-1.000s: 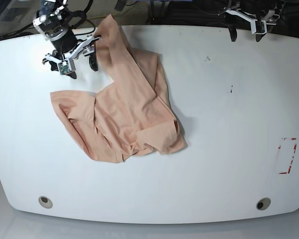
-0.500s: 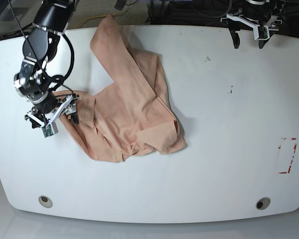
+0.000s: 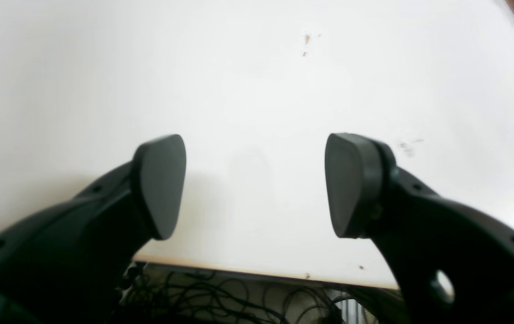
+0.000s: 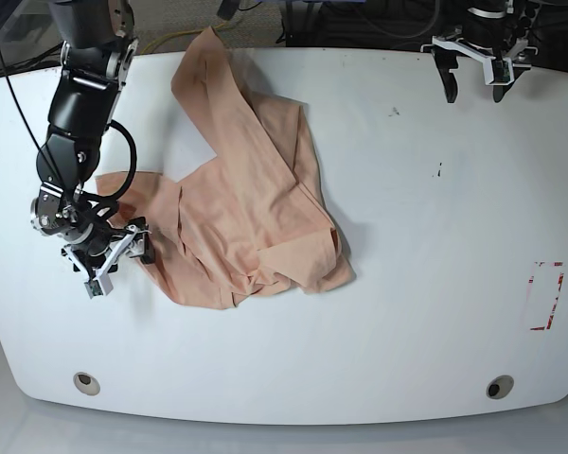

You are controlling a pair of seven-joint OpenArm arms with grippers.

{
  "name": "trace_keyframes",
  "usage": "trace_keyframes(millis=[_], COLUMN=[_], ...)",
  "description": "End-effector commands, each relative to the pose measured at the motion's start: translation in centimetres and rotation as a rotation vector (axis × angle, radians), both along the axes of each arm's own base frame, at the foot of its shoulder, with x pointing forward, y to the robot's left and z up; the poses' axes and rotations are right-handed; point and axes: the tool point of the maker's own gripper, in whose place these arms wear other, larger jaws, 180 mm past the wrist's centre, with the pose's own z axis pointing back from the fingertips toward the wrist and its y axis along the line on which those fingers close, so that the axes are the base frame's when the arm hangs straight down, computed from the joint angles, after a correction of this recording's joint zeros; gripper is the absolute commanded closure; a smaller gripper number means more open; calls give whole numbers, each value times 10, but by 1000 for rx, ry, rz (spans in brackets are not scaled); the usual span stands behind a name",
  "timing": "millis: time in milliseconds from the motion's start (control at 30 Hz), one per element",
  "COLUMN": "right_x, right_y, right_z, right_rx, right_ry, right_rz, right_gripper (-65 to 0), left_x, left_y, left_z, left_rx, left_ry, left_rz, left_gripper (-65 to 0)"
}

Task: Fold the T-shirt properly
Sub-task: 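Lower the right gripper and pinch a corner of the peach T-shirt, then reach the left gripper down and pinch another edge of the shirt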

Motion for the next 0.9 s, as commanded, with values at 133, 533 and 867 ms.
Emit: trace_keyframes(millis=[133,533,867], right_x=[25,29,26], right_y=[-10,1,2], right_z=[-4,-21,-24], right_rx=[-3,0,0], right_ry=[-17,-8,-1], right_rz=[-27,-15,-14], right_gripper=[-480,0,-19], left_x=[16,87,175], left_y=[-6,-44,-114], left_z=[12,17,40], left_rx=[-3,-64,-162], left_ry=[-68,-87,-45], left_rz=[-18,-125,-270], left_gripper=[-446,-447,-449])
